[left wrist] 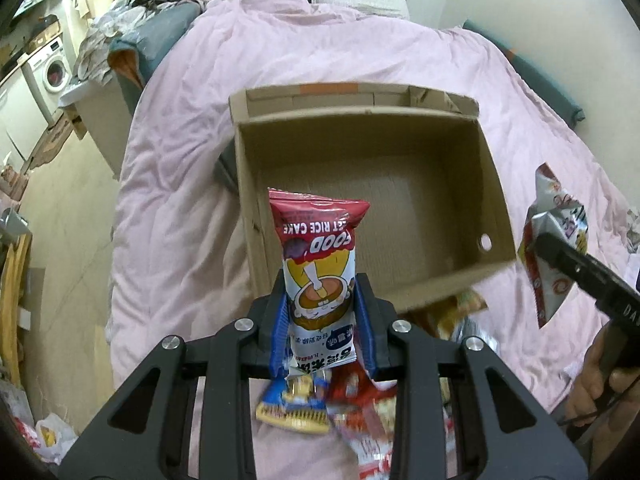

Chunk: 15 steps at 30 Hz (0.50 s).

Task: Organize snacks
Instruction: 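Carry both snacks into the cardboard box and open both tools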

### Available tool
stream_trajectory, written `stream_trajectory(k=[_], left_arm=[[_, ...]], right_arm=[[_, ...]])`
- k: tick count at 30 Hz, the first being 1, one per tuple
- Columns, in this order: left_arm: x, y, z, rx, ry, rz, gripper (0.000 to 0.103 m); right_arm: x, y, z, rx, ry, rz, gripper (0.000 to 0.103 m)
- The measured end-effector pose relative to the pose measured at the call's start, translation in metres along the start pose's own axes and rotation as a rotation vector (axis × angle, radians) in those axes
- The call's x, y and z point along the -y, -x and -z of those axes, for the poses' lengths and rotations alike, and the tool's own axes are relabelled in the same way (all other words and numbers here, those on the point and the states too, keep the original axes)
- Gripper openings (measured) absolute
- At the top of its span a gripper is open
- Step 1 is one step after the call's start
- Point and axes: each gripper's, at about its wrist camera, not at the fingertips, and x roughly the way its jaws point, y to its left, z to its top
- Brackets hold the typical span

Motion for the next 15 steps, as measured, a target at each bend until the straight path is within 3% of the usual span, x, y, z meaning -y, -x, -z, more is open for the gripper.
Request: stream_trajectory(k=[8,15], left_arm=[[0.002,-0.029,-0.013,0.113,-0.071,-0.032,0.026],[0.004,-0.05,-0.017,0.079,-0.049,-0.002,0.026]], right_arm=[[-0.007,-0.042,-0.011,-0.03,0.073,0.049,0.067],[-0.018,-0.071,-0.013,-0.064,0.106,0.064,0.066]])
